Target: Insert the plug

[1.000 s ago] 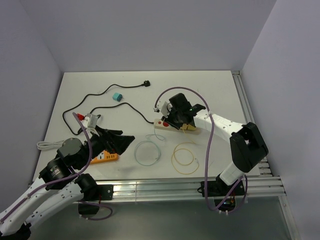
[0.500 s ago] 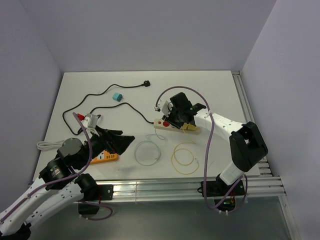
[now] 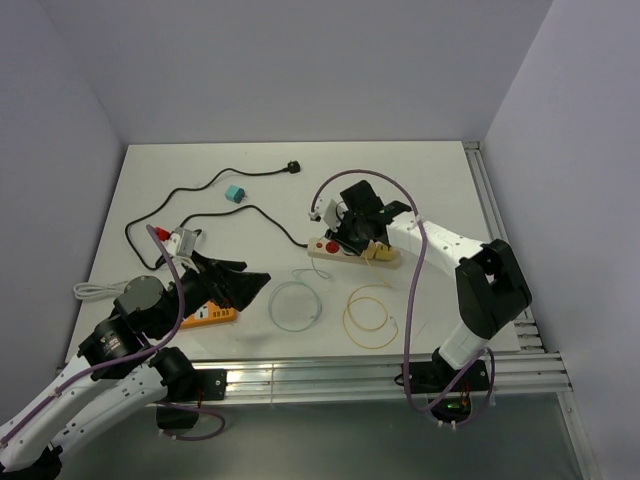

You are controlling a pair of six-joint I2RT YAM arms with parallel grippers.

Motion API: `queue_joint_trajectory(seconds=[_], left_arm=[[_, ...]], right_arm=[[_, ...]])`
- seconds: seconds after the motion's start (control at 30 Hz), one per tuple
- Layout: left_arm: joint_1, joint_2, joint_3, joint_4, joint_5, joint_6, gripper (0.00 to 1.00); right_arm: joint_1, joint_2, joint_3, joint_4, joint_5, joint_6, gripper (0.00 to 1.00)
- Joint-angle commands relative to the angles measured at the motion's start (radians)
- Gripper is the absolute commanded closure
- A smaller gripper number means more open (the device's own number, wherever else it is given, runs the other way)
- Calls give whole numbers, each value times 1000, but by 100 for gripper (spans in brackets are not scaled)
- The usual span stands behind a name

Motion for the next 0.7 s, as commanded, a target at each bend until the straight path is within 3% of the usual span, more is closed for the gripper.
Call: queue_joint_trajectory(seconds=[0.0, 0.13, 0.5, 0.67], left_arm=[[2, -7, 10, 50, 25, 8, 0], [2, -3, 15, 41, 28, 10, 0], [1, -10, 10, 47, 36, 5, 0], [1, 7, 13, 61, 40, -1, 0]], right_arm=[[-50, 81, -38, -89, 138, -58, 100], [-55, 64, -98, -114, 106, -162, 100], [-90, 200, -43, -152, 204, -109, 100], [-64, 274, 64, -273, 187, -98, 100]])
